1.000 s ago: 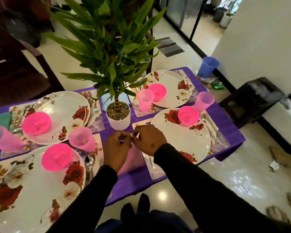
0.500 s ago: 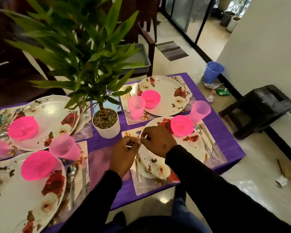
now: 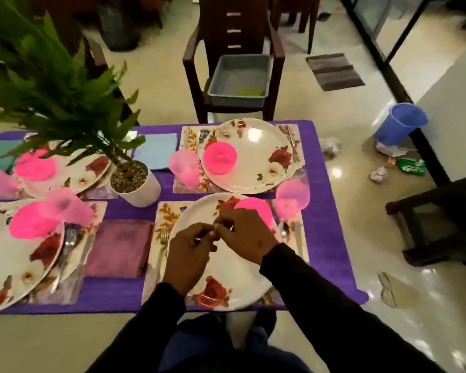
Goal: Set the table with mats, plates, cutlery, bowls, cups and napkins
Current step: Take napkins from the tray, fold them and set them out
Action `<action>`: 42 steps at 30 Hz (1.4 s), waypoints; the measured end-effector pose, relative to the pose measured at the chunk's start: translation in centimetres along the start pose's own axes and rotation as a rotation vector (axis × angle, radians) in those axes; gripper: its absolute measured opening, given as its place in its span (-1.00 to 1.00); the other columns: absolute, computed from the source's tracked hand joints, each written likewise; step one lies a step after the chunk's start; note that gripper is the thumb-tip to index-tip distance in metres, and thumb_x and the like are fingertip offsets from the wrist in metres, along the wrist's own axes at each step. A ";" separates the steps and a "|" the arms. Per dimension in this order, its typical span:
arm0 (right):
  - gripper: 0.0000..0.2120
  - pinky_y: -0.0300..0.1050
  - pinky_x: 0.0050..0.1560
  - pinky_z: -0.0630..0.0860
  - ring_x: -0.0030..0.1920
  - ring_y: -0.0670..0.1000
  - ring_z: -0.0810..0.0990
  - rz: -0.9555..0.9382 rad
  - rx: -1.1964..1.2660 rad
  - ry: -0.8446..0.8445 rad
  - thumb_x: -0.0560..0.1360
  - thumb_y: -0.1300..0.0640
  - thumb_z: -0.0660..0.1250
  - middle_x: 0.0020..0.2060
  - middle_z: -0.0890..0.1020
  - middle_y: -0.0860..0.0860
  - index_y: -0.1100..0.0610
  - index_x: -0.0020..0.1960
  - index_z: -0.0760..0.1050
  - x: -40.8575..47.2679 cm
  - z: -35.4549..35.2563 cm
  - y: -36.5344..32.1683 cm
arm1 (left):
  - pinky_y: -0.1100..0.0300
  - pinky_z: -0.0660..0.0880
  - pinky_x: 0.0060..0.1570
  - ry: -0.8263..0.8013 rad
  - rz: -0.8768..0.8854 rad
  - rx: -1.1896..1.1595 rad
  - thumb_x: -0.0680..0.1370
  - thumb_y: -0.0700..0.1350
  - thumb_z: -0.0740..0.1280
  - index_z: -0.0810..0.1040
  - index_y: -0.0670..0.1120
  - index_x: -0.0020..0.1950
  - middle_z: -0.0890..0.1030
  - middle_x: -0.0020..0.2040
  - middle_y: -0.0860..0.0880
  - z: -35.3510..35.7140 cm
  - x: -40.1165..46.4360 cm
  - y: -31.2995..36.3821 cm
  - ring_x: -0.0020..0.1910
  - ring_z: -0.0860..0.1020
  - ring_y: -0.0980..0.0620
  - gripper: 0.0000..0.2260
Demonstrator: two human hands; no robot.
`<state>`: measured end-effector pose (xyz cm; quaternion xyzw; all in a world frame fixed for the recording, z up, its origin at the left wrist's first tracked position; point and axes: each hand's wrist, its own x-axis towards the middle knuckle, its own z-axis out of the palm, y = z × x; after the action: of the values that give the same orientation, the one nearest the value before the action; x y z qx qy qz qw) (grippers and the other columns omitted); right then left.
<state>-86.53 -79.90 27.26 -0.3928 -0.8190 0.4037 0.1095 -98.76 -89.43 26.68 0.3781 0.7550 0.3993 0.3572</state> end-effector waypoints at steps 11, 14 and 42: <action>-0.80 -0.09 -0.13 0.50 -0.23 0.02 0.57 0.098 -0.121 0.020 0.57 0.10 0.29 -0.25 0.65 0.03 0.15 -0.16 0.60 -3.7 -6.4 2.6 | 0.02 0.62 -0.23 -0.095 0.026 -0.134 0.61 -0.28 0.29 0.69 -0.01 -0.08 0.71 -0.23 0.03 6.9 -0.4 3.4 -0.20 0.68 0.02 -0.76; -0.81 -0.10 -0.12 0.53 -0.22 0.01 0.59 0.150 -0.123 0.042 0.57 0.10 0.30 -0.23 0.66 0.02 0.15 -0.15 0.61 -5.5 -8.4 4.6 | -0.05 0.60 -0.24 -0.139 0.043 -0.177 0.60 -0.30 0.29 0.68 -0.08 -0.13 0.69 -0.26 -0.04 10.1 -0.9 4.6 -0.23 0.66 -0.07 -0.77; -0.84 -0.09 0.01 0.59 -0.14 -0.12 0.64 0.027 0.125 -0.078 0.56 0.11 0.33 -0.18 0.70 -0.08 0.07 0.03 0.68 -9.8 -33.0 30.9 | 0.23 0.59 -0.28 0.003 -0.045 -0.124 0.63 -0.16 0.34 0.66 -0.11 -0.01 0.69 -0.19 -0.02 41.4 0.5 20.0 -0.21 0.67 0.05 -0.89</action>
<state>-46.47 -56.75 26.95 -0.3801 -0.7904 0.4706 0.0965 -58.44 -67.30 26.33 0.3375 0.7376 0.4376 0.3879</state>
